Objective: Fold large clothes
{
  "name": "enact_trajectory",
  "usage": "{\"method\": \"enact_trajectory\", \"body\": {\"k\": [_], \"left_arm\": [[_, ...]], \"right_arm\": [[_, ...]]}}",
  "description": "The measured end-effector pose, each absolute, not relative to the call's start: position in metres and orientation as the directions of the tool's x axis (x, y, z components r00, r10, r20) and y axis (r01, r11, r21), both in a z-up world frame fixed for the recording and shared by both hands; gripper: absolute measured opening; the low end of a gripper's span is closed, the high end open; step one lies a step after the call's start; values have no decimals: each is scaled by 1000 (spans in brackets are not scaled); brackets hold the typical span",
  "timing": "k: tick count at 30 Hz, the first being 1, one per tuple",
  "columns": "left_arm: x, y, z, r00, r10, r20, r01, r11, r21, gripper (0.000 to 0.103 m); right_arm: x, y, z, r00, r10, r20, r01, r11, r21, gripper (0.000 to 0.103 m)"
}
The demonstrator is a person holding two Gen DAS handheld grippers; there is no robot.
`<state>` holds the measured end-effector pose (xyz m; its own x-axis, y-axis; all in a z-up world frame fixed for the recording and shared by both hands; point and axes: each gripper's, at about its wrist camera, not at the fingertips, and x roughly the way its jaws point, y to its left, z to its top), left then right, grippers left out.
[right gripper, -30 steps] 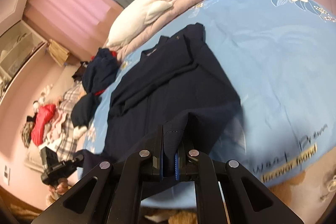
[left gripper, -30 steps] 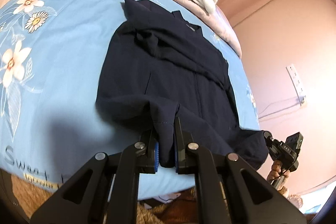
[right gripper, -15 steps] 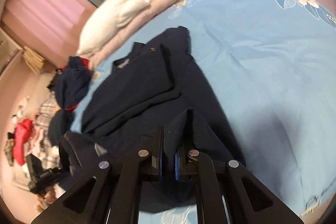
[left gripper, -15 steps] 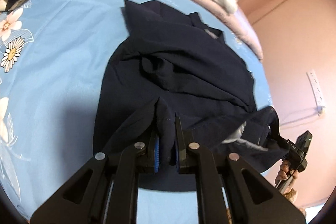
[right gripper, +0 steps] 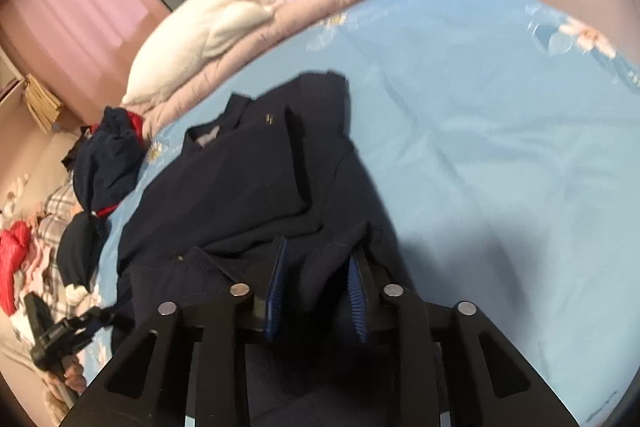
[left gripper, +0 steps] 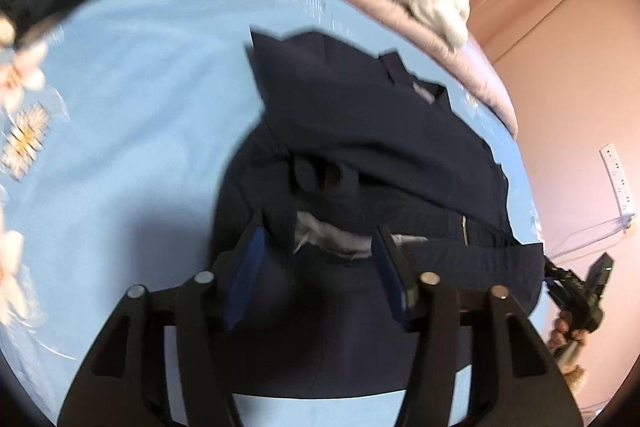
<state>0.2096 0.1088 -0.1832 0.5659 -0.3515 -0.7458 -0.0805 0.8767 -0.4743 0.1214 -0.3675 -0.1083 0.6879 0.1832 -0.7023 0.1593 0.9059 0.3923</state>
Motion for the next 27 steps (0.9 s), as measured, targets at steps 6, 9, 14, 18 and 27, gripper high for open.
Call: {"method": "enact_trajectory", "body": {"k": [6,9,14,18,27], "left_arm": [[197,120,-173,587,-337,-736,-67,886,-459,70],[194,115,-175,573,-306,-760,-49,913,-404,72],[196,100,-188,544,-273,-793,-5,944,-329,79],[203,93,-193,540,-281,-794,6,944,-330,79],[227,76,-220,498,-219,-839,4,968,-250,73]], "right_arm": [[100,-378,-81,750,11,-661,221,938,267,49],[94,-383,-80,742,42,-669,203,937,283,49],[102,-363,-93,683,84,-726,126,965,230,49],[120,-343,-100,630,82,-772,69,985,161,49],[167,-338,-136,530,-52,-846,60,998,-23,49]]}}
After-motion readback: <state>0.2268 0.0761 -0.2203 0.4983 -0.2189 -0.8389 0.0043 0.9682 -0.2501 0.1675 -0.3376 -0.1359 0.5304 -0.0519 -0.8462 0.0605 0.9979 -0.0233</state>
